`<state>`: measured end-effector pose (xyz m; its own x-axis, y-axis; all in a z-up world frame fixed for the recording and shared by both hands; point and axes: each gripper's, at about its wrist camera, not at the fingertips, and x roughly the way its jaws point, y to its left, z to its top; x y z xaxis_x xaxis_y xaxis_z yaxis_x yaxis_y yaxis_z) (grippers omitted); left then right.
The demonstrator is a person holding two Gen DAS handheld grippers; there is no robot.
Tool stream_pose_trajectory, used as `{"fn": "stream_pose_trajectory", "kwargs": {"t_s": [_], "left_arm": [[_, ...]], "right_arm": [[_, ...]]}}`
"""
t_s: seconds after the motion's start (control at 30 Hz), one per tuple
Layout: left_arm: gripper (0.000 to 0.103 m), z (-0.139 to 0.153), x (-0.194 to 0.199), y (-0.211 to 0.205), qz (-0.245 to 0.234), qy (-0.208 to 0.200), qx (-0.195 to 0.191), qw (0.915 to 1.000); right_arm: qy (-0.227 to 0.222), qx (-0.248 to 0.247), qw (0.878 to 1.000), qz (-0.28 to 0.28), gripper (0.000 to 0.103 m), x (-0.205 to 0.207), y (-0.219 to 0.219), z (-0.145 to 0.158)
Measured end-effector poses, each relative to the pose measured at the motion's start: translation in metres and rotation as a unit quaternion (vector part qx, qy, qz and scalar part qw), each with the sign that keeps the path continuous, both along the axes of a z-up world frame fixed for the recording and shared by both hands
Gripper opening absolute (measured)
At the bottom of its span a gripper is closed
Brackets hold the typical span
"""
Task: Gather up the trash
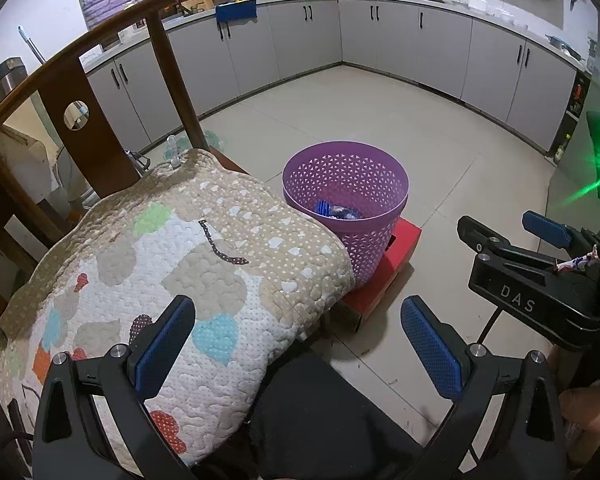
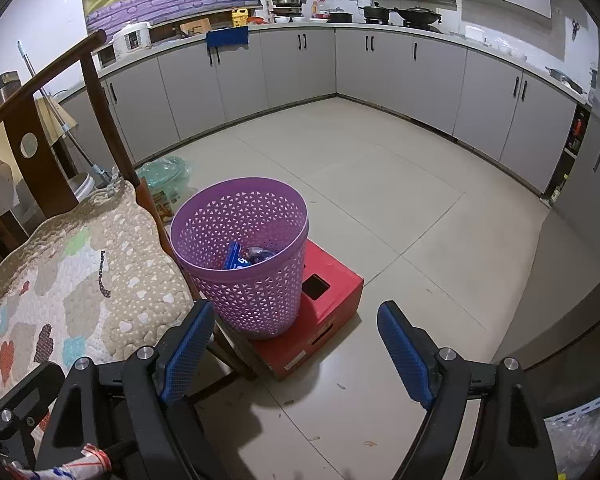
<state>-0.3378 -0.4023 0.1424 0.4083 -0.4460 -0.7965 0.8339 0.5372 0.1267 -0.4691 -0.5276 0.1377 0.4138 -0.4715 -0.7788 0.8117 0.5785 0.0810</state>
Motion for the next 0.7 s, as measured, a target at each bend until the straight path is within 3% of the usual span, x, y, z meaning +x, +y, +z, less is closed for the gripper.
{"fn": "stream_pose_trajectory", "kwargs": {"t_s": [0.7], "left_arm": [[0.102, -0.0014, -0.001, -0.0031, -0.009, 0.003, 0.002, 0.9999]], "right_arm": [[-0.003, -0.002, 1.0, 0.004, 0.088, 0.0055, 0.0043, 0.0004]]}}
